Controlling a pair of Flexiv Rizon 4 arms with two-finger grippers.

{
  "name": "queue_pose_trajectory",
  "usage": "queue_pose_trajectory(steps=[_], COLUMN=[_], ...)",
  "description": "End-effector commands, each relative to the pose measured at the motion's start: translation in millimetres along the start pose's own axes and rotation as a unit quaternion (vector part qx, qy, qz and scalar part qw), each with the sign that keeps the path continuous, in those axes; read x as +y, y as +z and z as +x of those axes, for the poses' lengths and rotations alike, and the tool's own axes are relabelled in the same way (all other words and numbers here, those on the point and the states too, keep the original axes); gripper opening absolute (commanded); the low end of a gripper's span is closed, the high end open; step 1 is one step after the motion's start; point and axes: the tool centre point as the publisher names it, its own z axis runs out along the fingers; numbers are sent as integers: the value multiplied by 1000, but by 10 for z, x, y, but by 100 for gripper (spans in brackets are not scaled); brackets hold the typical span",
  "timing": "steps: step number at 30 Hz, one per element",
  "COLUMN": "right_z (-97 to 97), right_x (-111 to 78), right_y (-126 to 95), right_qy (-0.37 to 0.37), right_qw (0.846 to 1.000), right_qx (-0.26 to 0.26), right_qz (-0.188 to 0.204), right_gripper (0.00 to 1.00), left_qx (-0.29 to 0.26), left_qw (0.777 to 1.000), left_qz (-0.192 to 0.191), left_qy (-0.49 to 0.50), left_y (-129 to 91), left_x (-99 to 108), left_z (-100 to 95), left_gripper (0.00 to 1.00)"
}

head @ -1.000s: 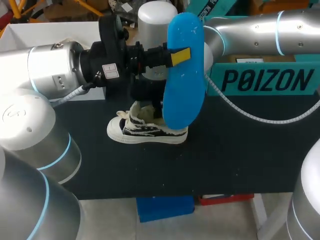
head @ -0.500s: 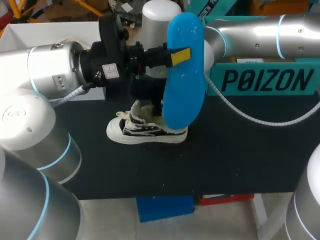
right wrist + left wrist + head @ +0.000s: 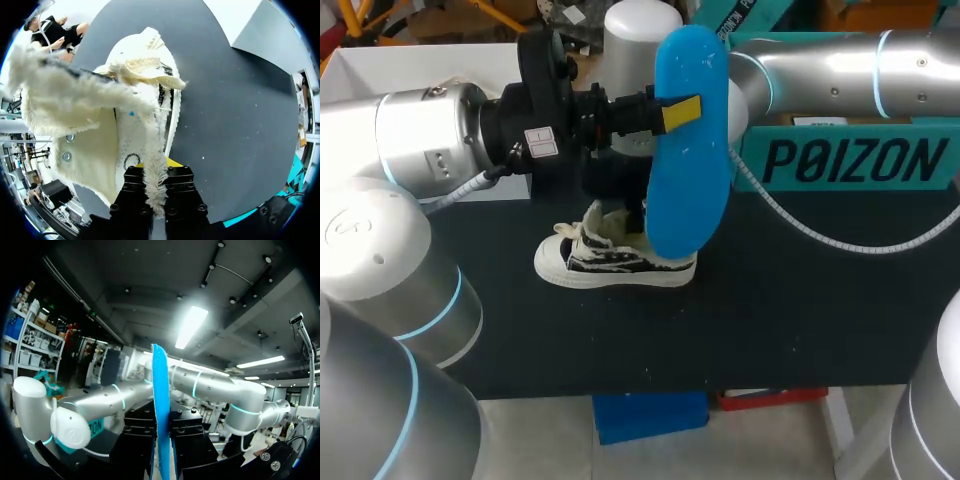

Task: Take the shoe out of the shoebox, open the shoe tongue, remove and reinsert the insole, then place the shoe into the shoebox

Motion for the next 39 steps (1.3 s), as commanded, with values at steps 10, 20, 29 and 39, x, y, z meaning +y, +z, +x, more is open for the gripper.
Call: queue_pose_trajectory(steps=[10, 20, 29, 39], right_z=[346, 488, 455, 336], right_x=[-258, -303, -325, -223], right_y=[-963, -1014, -992, -986], right_qy=[371, 583, 662, 678], right_qw=[927, 807, 742, 726], right_qx=[-28, -66, -75, -72], right_qz=[-50, -67, -77, -89], right_gripper=[0, 0, 0, 0], left_qx=[-2, -2, -2, -2], left_qw=[1000, 1000, 1000, 1000], left_qz=[0, 0, 0, 0], left_qy=[0, 0, 0, 0], left_y=[4, 4, 4, 4], left_x=[15, 15, 15, 15], left_z=[15, 15, 15, 15], left_gripper=[0, 0, 0, 0])
